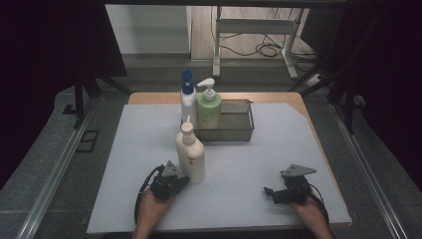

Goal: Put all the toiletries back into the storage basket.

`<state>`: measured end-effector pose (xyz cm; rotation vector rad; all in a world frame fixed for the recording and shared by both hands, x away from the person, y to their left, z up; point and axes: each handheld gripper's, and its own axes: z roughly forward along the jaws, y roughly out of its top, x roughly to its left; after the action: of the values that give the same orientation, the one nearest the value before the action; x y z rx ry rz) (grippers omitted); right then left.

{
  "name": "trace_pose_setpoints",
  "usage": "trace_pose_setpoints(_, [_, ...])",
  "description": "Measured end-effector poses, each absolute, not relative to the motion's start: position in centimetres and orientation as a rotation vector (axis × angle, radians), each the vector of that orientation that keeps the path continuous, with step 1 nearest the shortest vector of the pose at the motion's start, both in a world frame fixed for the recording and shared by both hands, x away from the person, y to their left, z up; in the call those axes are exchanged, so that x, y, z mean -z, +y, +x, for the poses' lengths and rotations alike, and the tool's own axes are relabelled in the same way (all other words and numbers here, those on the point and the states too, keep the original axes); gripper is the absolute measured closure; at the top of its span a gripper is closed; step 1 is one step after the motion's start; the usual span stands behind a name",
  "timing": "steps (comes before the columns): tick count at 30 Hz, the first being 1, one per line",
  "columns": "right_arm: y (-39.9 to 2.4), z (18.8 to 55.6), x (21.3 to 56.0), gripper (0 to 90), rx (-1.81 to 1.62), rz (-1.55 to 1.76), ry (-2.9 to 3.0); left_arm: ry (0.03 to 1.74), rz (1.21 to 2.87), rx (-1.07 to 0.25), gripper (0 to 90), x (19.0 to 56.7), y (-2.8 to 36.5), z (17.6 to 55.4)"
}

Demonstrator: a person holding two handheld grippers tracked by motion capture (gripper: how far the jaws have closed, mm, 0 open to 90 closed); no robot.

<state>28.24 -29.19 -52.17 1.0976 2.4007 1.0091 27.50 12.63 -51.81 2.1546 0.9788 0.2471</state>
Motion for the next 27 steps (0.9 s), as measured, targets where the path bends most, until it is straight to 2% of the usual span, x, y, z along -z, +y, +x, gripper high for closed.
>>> trace_pose_setpoints(12, [-29.2,28.2,52.2,7.1,-1.009,1.099,2.4,0.952,2.163,-0.24,87.6,51.8,11.6,27.8])
trace_pose_setpoints(18, [-29.2,28.3,52.2,7.2,-1.01,1.101,2.401,0.958,2.169,-0.259,83.1,51.6,12.2,27.3])
trace_pose_setpoints(21, [-29.2,28.3,52.1,7.2,-1.007,1.101,2.403,0.984,2.152,-0.287,77.6,51.4,13.2,26.9])
trace_pose_setpoints(27, [-29.2,28.3,52.1,7.2,-1.004,1.102,2.406,1.042,2.129,-0.325,53.6,51.3,14.6,26.1])
